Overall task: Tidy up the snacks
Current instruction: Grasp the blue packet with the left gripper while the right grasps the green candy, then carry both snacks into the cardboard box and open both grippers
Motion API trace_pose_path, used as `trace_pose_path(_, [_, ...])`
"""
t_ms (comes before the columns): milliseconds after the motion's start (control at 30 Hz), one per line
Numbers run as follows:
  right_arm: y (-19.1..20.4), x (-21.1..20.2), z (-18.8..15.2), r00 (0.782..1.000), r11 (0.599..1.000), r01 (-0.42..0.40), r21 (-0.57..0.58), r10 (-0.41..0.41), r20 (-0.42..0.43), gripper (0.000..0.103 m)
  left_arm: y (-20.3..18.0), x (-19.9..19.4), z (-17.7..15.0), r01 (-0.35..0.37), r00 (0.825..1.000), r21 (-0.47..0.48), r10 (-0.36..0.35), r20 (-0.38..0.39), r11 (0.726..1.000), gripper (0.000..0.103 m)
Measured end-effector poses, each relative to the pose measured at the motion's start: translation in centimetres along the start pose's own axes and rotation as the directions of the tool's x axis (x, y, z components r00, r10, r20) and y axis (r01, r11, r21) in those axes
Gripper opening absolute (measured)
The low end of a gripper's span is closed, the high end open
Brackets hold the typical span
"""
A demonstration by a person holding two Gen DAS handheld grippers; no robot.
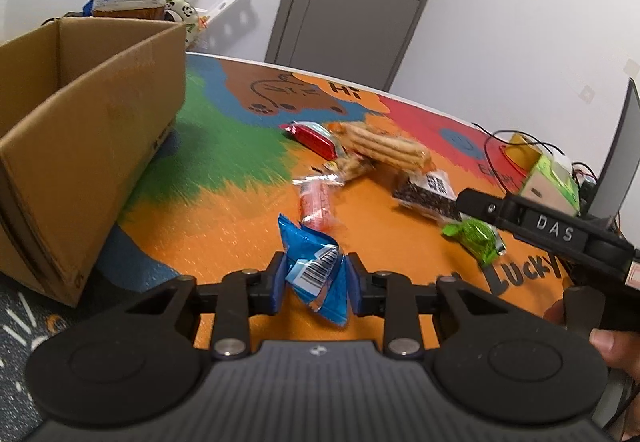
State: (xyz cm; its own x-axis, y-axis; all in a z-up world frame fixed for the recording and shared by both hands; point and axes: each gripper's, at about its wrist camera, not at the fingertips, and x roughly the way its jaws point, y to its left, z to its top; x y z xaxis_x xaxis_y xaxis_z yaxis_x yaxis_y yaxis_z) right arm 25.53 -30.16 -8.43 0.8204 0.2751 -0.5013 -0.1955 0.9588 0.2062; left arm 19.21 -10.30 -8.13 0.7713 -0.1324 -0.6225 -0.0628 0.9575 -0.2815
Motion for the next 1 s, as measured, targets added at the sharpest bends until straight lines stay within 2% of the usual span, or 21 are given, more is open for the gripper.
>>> trace_pose_path(133, [0.5, 1.1, -0.1, 0.999, 1.0, 0.001, -0.021, -0.001, -0.033, 0.093, 0.2, 0.1, 0.3, -0.031, 0.999, -0.003, 0.031, 0.013, 1.0, 0.03])
trace_pose_path(167, [0.6, 1.3, -0.2, 0.999, 0.999, 0.015, -0.03, -0.016, -0.041, 0.086, 0.1, 0.1, 0.4, -0.035, 0.999, -0.003, 0.035, 0.015, 0.999, 0.03])
trace_pose_path(200, [0.6, 1.4, -0.3, 0.998, 0.999, 0.031, -0.034, -0.032, -0.048, 0.071, 0.1, 0.0, 0.4, -0.037, 0.999, -0.002, 0.037, 0.016, 0.999, 0.03])
trace_pose_path(267, [0.1, 1.4, -0.6, 0.996, 1.0, 0.018, -0.007, -0.018, -0.083, 0.05, 0.0, -0.3, 0.3, -0.038, 0.999, 0.0, 0.038, 0.016, 0.999, 0.03])
trace_pose_path(333, [-0.2, 0.8, -0.9, 0.997, 1.0, -0.005, 0.004, 0.005, -0.078, 0.045, -0.1, -0.7, 0.3, -0.039, 0.999, 0.001, 0.039, 0.016, 0.999, 0.03])
trace_pose_path(367, [-0.2, 0.4, -1.2, 0.997, 1.0, -0.009, 0.002, 0.01, -0.077, 0.033, -0.2, -0.9, 0.3, -0.039, 0.999, 0.006, 0.039, 0.019, 0.999, 0.03])
trace_pose_path(467, [-0.3, -0.7, -1.7, 0.997, 0.998, -0.045, 0.035, 0.047, -0.055, 0.028, -0.5, -1.7, 0.4, -0.038, 0.999, 0.015, 0.038, 0.03, 0.999, 0.03])
trace_pose_path(700, [-0.4, -3.2, -2.0, 0.996, 0.994, -0.084, 0.073, 0.083, 0.015, 0.027, -1.4, -4.2, 0.8, -0.029, 0.997, 0.04, 0.026, 0.073, 0.999, 0.03])
trace_pose_path(1000, [1.2, -5.9, -0.9, 0.982, 0.984, -0.163, 0.075, 0.154, 0.108, 0.027, -1.7, -7.9, 1.6, -0.028, 0.989, 0.048, 0.02, 0.145, 0.998, 0.03])
